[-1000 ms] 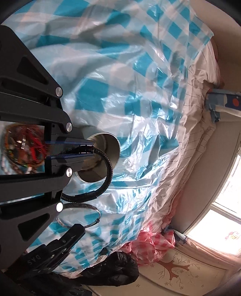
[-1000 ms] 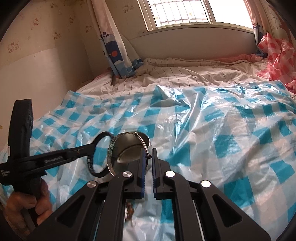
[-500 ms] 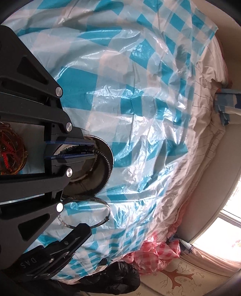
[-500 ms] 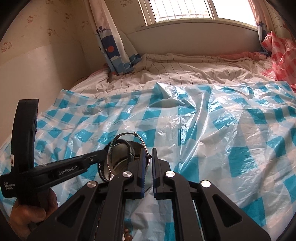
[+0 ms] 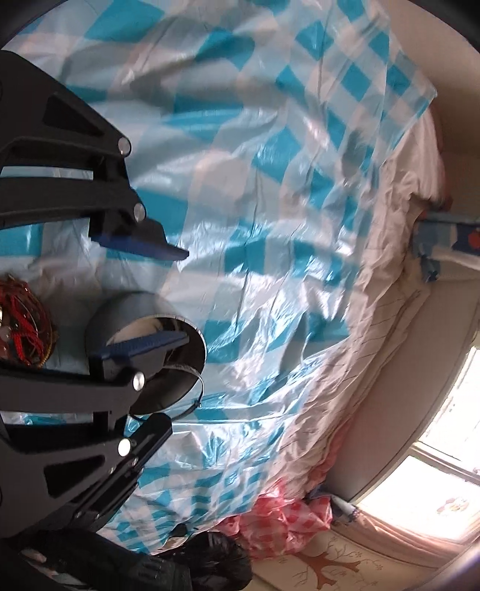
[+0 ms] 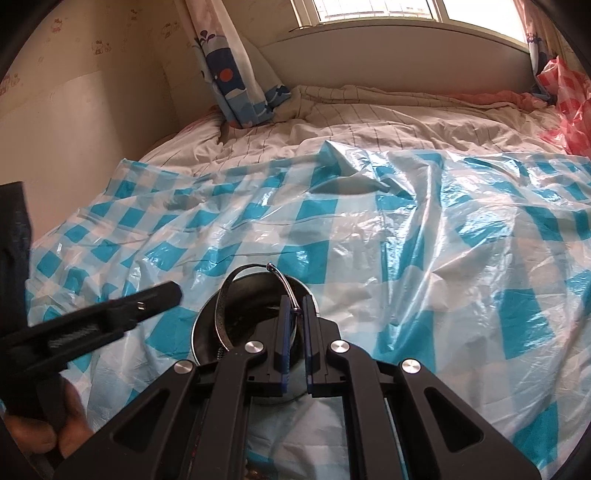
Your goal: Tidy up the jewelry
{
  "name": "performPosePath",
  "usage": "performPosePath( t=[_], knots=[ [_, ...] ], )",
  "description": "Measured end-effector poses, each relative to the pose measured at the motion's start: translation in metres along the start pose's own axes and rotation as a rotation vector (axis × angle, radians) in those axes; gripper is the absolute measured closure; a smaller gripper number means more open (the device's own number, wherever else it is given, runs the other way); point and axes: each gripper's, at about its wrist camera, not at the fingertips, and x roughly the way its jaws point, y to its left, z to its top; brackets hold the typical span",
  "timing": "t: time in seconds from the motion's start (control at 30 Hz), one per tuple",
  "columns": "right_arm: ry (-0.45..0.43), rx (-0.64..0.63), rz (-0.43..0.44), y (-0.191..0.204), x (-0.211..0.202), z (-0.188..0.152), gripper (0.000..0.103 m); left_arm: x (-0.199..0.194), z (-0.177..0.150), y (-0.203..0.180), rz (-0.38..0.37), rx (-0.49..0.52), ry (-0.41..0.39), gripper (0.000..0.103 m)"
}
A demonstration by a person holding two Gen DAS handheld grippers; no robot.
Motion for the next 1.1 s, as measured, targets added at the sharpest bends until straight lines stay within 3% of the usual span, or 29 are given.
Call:
performPosePath(
  t=[0.13,0.27,0.37,0.5,0.67,0.73,0.83,1.1],
  knots=[
    [0.045,-0.022,0.008,0.007,0.012,-0.002,0.092,-0.008,-0.001,0.001,0.01,0.003,-0.011,0.063],
    [0.019,-0.034,0.001,0.009,0.002,-0.001,0.089,-0.015,-0.009,-0.005,0.038,0.049,-0.008,0.062],
    [0.01,-0.024,0.001,0.007,-0.016,-0.004,0.089,-0.025,-0.017,-0.009,0.064,0.082,-0.013,0.062],
    [-0.022,-0.064,-0.039,0.008,-0.055,-0.015,0.087,-0.049,-0.035,-0.009,0.109,0.119,-0.037,0.054],
    [-0.013,-0.083,-0.095,0.002,-0.097,-0.047,0.085,-0.079,-0.064,-0.004,0.16,0.158,-0.033,0.05],
    [-0.011,-0.094,-0.118,-0.001,-0.109,-0.056,0.084,-0.095,-0.072,-0.004,0.176,0.176,-0.045,0.047],
    [-0.027,-0.096,-0.149,-0.006,-0.13,-0.068,0.079,-0.117,-0.083,-0.004,0.2,0.206,-0.07,0.031],
    [-0.07,-0.103,-0.161,-0.006,-0.153,-0.079,0.062,-0.145,-0.107,0.01,0.233,0.198,-0.1,0.018]
  ],
)
